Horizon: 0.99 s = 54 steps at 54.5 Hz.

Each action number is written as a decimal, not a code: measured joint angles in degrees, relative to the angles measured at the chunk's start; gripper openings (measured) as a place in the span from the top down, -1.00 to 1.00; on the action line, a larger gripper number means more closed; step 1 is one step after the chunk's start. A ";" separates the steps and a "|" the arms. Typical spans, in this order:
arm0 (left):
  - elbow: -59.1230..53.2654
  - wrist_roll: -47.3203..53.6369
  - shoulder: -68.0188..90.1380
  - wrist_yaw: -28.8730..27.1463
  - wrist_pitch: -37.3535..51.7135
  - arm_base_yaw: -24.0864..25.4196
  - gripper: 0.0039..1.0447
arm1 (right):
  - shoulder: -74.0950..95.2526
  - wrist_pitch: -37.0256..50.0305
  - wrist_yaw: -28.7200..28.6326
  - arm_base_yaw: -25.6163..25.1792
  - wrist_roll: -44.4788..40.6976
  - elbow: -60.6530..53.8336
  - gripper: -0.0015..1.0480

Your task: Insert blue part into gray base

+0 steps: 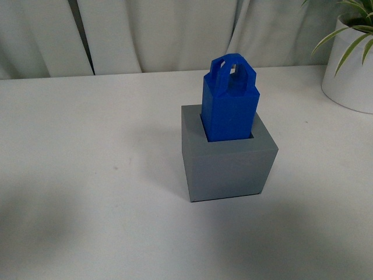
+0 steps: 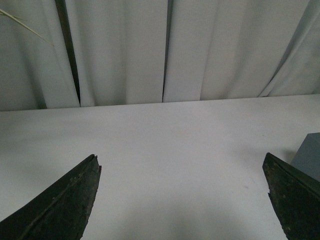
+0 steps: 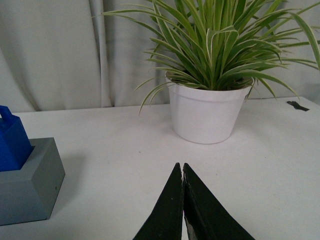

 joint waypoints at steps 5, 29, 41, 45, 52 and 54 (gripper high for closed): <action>0.00 0.00 0.00 0.00 0.00 0.00 -0.89 | -0.11 -0.22 0.02 0.00 0.00 0.00 0.96; 0.00 0.00 0.00 -0.02 0.00 0.00 -0.89 | -0.15 -0.24 0.00 0.00 -0.02 0.00 -0.11; 0.00 -0.02 0.00 0.00 0.00 0.00 -0.89 | -0.15 -0.24 0.00 0.00 0.02 0.00 -0.88; 0.00 0.00 0.00 0.00 0.00 0.00 -0.89 | -0.15 -0.24 0.02 0.00 0.02 0.00 -0.85; 0.00 -0.02 0.00 0.00 0.00 0.00 -0.89 | -0.15 -0.24 0.02 0.00 0.04 0.00 -0.86; 0.00 0.00 0.00 -0.02 0.00 0.00 -0.89 | -0.15 -0.24 0.00 0.00 0.04 0.00 -0.86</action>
